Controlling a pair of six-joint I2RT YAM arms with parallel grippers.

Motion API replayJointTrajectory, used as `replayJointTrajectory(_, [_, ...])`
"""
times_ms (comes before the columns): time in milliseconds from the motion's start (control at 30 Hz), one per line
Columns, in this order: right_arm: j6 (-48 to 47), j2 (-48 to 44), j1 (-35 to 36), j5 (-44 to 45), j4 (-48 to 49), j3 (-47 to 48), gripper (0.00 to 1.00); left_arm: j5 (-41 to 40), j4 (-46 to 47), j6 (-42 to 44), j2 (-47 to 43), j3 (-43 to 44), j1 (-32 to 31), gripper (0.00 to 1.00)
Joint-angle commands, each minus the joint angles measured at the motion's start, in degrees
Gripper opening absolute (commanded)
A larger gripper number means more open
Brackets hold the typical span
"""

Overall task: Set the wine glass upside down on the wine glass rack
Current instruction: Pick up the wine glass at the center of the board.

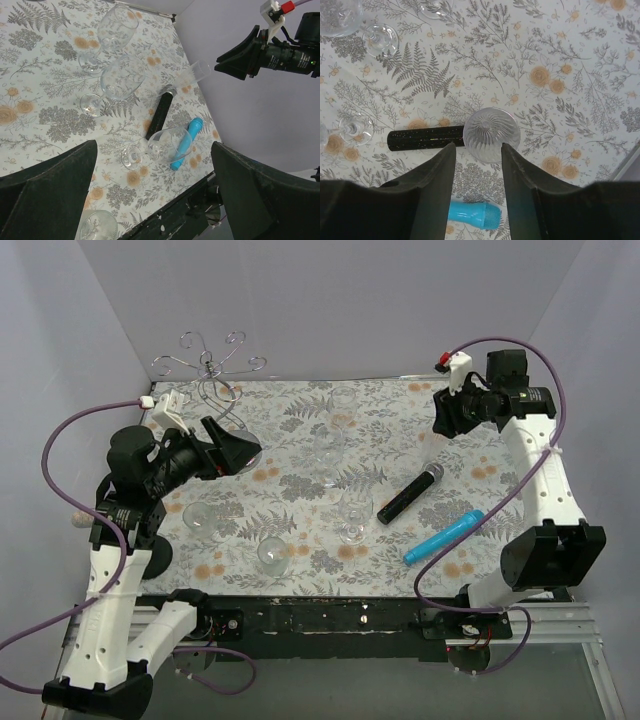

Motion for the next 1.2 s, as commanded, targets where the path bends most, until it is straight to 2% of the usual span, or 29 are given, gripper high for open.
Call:
replayJointTrajectory(0, [2.9,2.9,0.2,2.0,-4.4,5.5,0.49,-0.6,-0.5,1.0,-0.3,0.4,-0.1,0.98])
replayJointTrajectory(333, [2.3,6.5,0.7,-1.8,-5.9,4.1,0.49,-0.3,-0.5,1.0,-1.4,-1.2,-0.1,0.98])
replayJointTrajectory(667, [1.8,8.9,2.3,-1.1,-5.9,3.4,0.47,-0.5,-0.6,1.0,-2.0,-1.3,-0.1,0.98])
replayJointTrajectory(1033, [1.1,9.6,4.2,2.3,-6.3,2.4,0.35,-0.6,-0.8,1.1,-2.6,-1.3,-0.1,0.98])
replayJointTrajectory(1167, [1.1,9.7,4.7,3.0,-6.3,2.0,0.27,-0.9,-1.2,1.2,-2.9,-1.6,-0.1,0.98])
